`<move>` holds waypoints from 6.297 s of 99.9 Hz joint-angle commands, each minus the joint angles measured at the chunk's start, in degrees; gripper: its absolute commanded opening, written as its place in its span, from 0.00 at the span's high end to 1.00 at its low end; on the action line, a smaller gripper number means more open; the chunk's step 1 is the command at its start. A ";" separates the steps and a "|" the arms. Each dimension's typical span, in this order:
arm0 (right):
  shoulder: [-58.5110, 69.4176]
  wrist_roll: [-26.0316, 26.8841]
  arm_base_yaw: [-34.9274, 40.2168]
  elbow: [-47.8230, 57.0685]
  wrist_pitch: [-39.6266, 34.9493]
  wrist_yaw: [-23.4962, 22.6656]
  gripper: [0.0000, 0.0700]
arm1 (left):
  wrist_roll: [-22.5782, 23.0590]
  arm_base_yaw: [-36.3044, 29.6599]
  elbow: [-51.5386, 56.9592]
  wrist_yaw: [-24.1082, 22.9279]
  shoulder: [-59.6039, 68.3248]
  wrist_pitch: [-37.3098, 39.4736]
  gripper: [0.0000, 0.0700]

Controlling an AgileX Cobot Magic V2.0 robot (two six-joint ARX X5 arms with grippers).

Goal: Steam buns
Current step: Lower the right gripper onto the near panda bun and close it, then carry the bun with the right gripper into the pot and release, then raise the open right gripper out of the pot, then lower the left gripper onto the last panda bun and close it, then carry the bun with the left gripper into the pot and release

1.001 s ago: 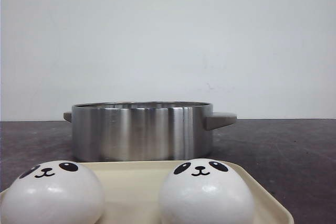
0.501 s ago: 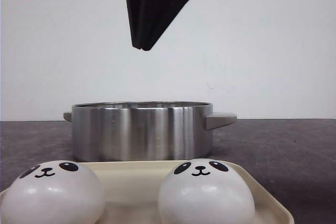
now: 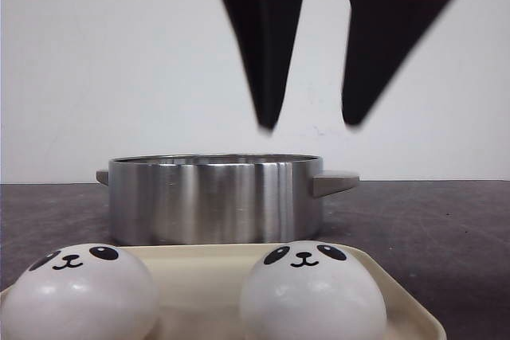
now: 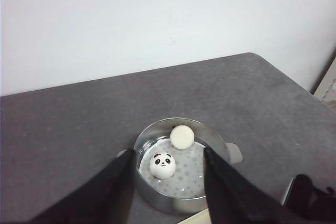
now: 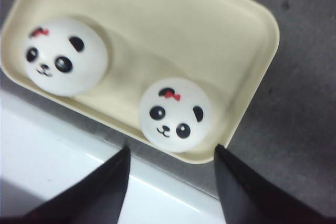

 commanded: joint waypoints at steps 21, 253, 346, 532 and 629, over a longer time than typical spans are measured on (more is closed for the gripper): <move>0.61 4.31 1.03 -8.07 9.73 -4.13 0.28 | 0.50 -0.61 0.37 0.00 0.61 -0.57 0.67; 9.88 -20.65 -26.14 22.23 17.70 -6.32 0.99 | 0.02 -4.83 -3.65 0.02 0.61 2.86 0.67; 27.58 -21.20 -33.20 24.26 12.55 -11.50 0.17 | 0.04 -5.90 -7.87 0.00 0.79 2.82 0.67; -26.03 -7.43 10.08 33.79 -21.59 36.68 0.99 | -26.93 -18.99 -57.55 11.67 32.92 27.17 0.10; -27.06 -5.60 10.05 33.79 -21.64 37.51 0.99 | -8.35 -12.92 -25.90 0.98 36.22 30.97 1.00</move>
